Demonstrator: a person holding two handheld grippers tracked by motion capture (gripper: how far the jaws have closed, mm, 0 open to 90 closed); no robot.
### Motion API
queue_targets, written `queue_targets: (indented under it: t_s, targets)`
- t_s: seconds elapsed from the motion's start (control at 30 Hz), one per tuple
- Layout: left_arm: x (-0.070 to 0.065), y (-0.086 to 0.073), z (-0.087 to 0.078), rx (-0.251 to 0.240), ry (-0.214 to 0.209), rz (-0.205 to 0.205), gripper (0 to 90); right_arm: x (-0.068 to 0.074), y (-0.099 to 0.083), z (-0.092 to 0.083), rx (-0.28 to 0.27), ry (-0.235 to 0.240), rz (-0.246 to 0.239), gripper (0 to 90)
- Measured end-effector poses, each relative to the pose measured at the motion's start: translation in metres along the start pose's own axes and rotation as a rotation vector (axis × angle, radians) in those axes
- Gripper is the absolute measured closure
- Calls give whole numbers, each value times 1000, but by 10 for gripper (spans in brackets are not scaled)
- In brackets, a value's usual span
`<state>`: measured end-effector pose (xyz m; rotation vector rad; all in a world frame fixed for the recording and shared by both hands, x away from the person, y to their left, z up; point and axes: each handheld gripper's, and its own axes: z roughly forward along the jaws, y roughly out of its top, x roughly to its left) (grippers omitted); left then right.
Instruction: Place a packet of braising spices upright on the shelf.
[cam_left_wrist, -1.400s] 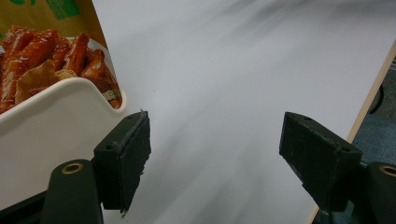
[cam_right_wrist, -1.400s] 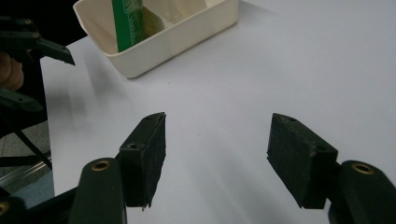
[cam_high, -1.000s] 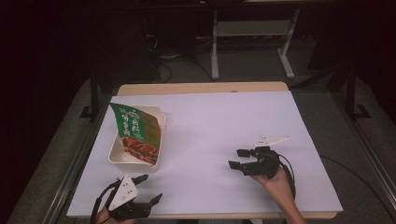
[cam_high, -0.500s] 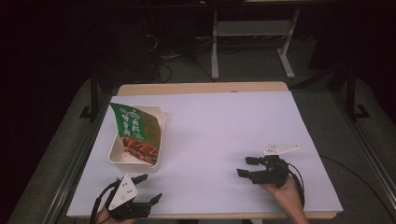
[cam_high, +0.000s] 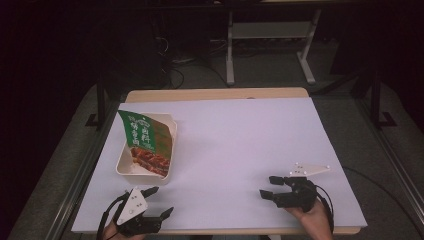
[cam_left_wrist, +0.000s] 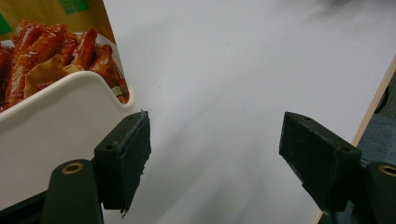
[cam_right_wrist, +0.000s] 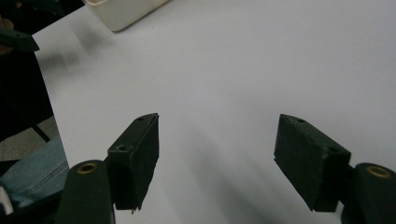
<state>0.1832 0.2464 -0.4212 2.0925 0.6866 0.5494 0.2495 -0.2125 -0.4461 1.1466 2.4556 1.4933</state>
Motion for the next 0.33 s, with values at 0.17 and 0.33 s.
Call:
queue_targets:
  t_s: [0.17,0.33]
  targets:
    - [-2,-1,0,-1,-1,5,245,4,-9,-2,0,-5,-5,289]
    - [-1,-2,-1,-1,0,2,245,10,-9,-2,-3,3,-17,280]
